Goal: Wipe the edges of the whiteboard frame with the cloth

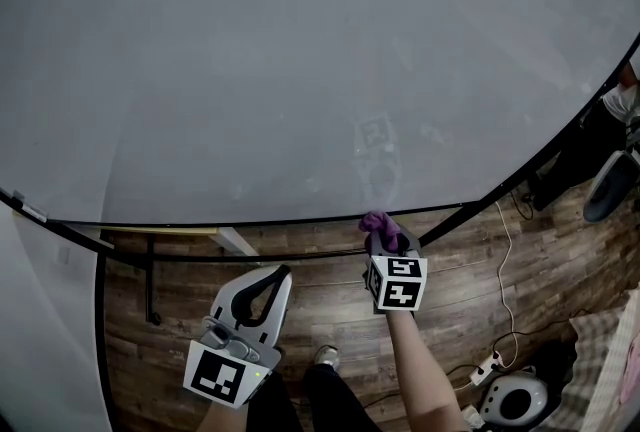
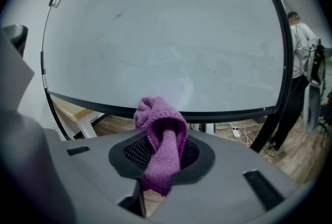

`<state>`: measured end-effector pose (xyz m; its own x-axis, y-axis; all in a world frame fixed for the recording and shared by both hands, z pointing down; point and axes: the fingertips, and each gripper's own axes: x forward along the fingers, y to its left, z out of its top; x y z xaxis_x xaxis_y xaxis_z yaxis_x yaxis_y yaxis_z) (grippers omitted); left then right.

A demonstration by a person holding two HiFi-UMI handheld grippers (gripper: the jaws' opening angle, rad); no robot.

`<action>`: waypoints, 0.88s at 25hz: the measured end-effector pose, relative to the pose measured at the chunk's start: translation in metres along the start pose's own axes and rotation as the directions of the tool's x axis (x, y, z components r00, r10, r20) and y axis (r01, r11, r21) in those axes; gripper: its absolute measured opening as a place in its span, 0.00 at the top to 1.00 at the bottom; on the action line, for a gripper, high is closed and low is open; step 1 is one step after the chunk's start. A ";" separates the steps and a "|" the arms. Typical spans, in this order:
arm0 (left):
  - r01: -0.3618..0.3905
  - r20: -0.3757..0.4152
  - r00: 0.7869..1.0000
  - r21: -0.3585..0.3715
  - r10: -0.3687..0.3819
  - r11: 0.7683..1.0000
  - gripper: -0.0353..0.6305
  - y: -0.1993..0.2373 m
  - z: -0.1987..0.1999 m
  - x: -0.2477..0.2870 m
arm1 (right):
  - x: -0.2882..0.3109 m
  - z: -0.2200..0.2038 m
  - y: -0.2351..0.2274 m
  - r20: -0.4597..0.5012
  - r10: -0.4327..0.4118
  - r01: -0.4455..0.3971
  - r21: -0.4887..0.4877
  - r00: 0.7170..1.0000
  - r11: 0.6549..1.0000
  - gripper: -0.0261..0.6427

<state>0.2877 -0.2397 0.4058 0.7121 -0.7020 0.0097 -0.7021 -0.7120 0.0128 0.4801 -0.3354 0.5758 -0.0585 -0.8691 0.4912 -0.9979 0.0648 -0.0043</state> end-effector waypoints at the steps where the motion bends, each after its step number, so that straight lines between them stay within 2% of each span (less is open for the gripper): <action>1: 0.002 -0.001 1.000 0.001 -0.002 1.000 0.92 -0.003 0.000 0.003 | -0.001 0.000 -0.005 0.000 -0.004 0.004 0.001 1.000 1.000 0.85; 10: 0.024 0.002 1.000 0.008 -0.024 1.000 0.92 -0.031 0.003 0.033 | -0.010 -0.002 -0.060 0.005 -0.045 0.045 0.026 0.999 0.999 0.84; 22: 0.054 -0.001 0.999 0.017 -0.054 0.998 0.92 -0.042 0.003 0.064 | -0.011 -0.007 -0.119 0.003 -0.122 0.122 0.068 0.992 0.990 0.84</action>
<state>0.3634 -0.2548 0.4032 0.7486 -0.6629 0.0103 -0.6629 -0.7487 -0.0035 0.5997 -0.3303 0.5769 0.0640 -0.8719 0.4854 -0.9971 -0.0754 -0.0040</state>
